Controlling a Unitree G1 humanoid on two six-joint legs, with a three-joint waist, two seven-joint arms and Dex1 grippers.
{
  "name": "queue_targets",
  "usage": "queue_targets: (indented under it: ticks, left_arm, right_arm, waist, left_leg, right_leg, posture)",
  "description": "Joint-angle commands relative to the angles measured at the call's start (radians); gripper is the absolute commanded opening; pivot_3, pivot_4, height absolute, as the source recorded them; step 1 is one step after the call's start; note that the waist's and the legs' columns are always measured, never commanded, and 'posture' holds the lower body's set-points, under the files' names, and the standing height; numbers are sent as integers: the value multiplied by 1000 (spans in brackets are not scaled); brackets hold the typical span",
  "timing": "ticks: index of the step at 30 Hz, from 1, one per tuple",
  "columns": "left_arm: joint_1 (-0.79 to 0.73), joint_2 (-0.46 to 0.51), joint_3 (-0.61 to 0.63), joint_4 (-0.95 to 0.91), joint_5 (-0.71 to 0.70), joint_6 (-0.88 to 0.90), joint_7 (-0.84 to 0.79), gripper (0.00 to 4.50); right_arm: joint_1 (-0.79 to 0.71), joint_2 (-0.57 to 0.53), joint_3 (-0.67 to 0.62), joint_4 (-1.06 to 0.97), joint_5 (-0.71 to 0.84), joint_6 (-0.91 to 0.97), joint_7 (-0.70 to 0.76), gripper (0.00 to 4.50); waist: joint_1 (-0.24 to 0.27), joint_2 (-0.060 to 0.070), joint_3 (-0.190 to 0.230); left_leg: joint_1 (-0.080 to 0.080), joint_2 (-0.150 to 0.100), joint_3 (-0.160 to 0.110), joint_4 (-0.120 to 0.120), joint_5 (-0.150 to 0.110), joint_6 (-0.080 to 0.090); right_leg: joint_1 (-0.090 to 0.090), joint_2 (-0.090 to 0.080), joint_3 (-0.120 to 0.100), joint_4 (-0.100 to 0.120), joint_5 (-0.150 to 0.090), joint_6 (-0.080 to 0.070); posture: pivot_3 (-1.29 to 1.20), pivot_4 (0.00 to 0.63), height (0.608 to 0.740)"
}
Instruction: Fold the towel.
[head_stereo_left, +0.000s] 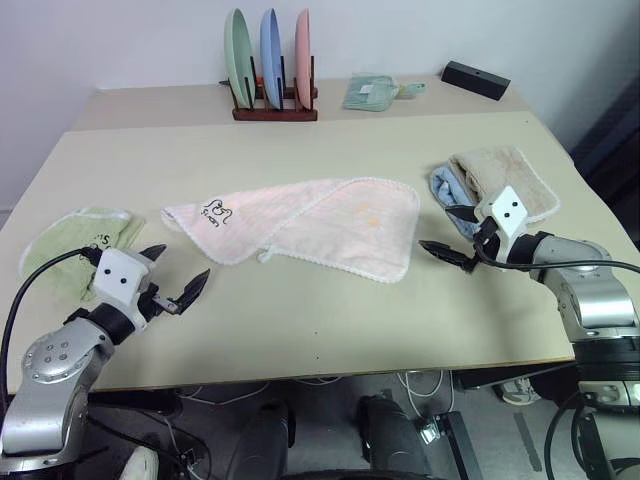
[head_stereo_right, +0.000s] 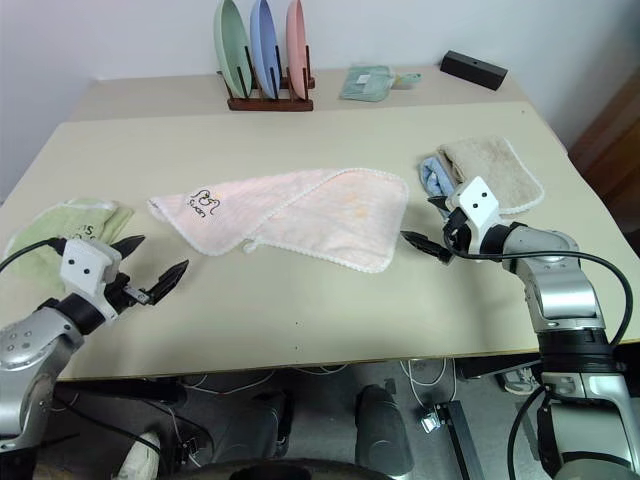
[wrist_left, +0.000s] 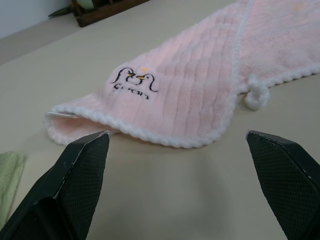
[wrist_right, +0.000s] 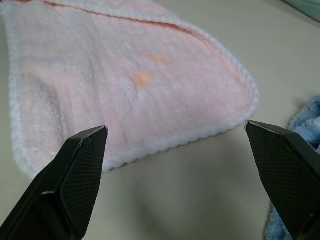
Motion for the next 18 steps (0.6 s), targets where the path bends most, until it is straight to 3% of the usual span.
queue_targets:
  ticks: [1, 11, 18]
  left_arm:
    - [12, 8, 32, -48, -2, 6, 12, 4480]
    - [24, 19, 32, -92, -4, 19, 9, 4480]
    - [24, 66, -100, -156, 38, -1, -67, 4480]
  right_arm:
    - [-31, 5, 6, -36, 3, -8, 2, 4500]
    - [-37, 35, 36, -50, 1, -5, -12, 4500]
    - [-15, 82, 62, -148, 29, 95, -47, 4500]
  waist:
    - [0, 0, 0]
    - [0, 0, 0]
    - [2, 0, 0]
  left_leg:
    - [0, 0, 0, 0, 0, 0]
    - [0, 0, 0, 0, 0, 0]
    - [0, 0, 0, 0, 0, 0]
  right_leg:
    - [0, 0, 0, 0, 0, 0]
    - [0, 0, 0, 0, 0, 0]
    - [0, 0, 0, 0, 0, 0]
  posture:
    - [0, 150, 740]
    - [0, 150, 740]
    - [0, 150, 740]
